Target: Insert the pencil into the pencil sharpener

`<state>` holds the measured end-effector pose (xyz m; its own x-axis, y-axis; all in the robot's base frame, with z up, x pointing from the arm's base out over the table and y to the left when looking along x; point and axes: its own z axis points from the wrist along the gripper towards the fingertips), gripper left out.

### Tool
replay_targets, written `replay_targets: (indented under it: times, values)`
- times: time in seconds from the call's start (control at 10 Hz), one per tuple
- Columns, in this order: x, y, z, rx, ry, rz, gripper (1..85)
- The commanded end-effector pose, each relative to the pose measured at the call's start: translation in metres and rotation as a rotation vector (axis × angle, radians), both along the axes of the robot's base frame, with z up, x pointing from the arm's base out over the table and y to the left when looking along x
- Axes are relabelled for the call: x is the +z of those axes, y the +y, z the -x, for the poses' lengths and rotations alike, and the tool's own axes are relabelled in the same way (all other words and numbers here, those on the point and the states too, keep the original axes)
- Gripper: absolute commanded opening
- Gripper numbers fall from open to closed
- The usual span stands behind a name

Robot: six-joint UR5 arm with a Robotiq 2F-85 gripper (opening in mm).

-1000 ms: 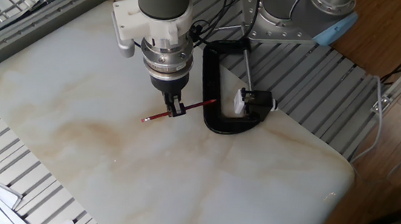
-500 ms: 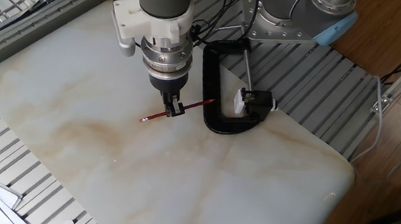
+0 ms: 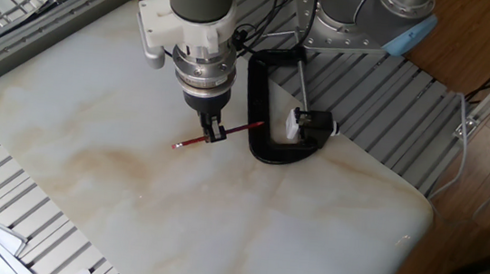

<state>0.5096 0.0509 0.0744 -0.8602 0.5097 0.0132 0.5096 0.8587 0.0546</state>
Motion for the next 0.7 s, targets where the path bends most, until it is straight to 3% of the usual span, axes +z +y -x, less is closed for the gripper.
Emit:
replay_targets:
  times: [0.0,0.2,0.4,0.6]
  values:
    - [0.001,-0.005,0.0,-0.009,0.004,0.017,1.3]
    - [-0.004,-0.023,-0.001,-0.009,-0.013,0.052,1.3]
    - [-0.007,-0.024,0.013,-0.009,0.013,0.034,1.3]
    - [-0.007,-0.025,0.019,-0.008,0.014,0.04,1.3]
